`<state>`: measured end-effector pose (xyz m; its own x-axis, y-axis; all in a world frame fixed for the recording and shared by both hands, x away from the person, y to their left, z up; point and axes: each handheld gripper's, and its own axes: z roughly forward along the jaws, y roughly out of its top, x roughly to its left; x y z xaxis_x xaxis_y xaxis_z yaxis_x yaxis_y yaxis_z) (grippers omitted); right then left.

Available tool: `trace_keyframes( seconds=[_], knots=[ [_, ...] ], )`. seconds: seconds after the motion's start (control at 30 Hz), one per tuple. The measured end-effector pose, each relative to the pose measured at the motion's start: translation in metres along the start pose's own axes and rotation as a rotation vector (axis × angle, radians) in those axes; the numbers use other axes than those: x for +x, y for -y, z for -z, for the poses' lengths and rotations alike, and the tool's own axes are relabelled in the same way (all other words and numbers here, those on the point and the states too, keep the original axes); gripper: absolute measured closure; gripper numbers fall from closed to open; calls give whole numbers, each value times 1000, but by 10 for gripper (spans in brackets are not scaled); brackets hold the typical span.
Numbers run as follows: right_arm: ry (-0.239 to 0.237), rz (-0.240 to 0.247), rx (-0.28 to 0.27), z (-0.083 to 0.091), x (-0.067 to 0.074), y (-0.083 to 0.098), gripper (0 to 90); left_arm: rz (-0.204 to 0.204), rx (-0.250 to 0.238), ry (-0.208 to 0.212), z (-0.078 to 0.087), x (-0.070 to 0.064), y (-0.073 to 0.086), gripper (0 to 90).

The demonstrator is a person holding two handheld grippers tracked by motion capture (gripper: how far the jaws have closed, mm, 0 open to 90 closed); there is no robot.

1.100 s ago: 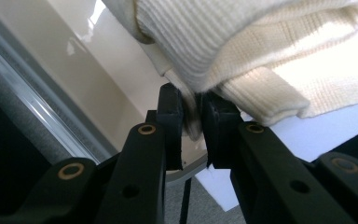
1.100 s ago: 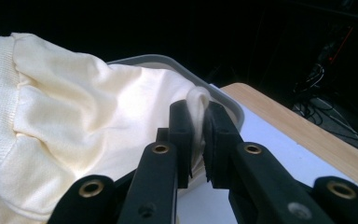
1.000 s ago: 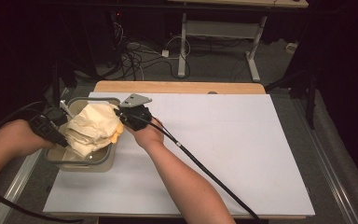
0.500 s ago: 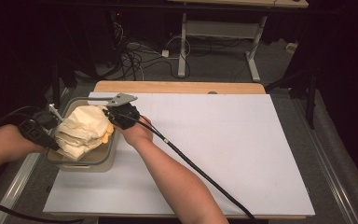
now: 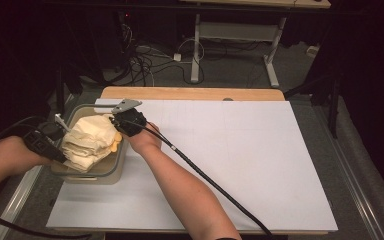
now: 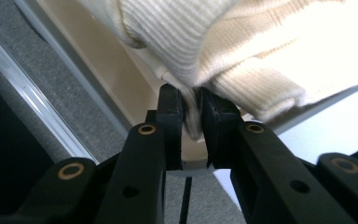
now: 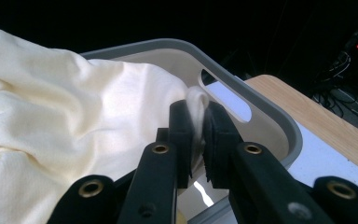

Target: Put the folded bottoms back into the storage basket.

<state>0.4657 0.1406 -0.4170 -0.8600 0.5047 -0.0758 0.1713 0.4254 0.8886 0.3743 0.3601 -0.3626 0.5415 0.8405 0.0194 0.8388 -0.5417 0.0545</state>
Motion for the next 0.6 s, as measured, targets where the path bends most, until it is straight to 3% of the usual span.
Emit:
trace_keyframes(
  seconds=[0.33,0.43,0.47,0.5,0.53,0.6],
  knots=[
    [1,-5,10,-11,-5,0,844,33,-34,10,-3,2,-2,767],
    [4,6,-35,-11,-7,-4,836,61,-80,18,2,3,1,753],
    [11,2,-36,-13,-8,-3,803,73,-86,18,1,3,2,711],
    [30,-7,-22,-16,-12,0,704,85,-78,20,-1,4,3,637],
    [34,-48,-5,-20,-16,4,595,102,-72,17,-2,5,3,561],
    [-9,-136,24,-22,-26,10,454,111,-79,9,-3,5,4,496]
  ],
)
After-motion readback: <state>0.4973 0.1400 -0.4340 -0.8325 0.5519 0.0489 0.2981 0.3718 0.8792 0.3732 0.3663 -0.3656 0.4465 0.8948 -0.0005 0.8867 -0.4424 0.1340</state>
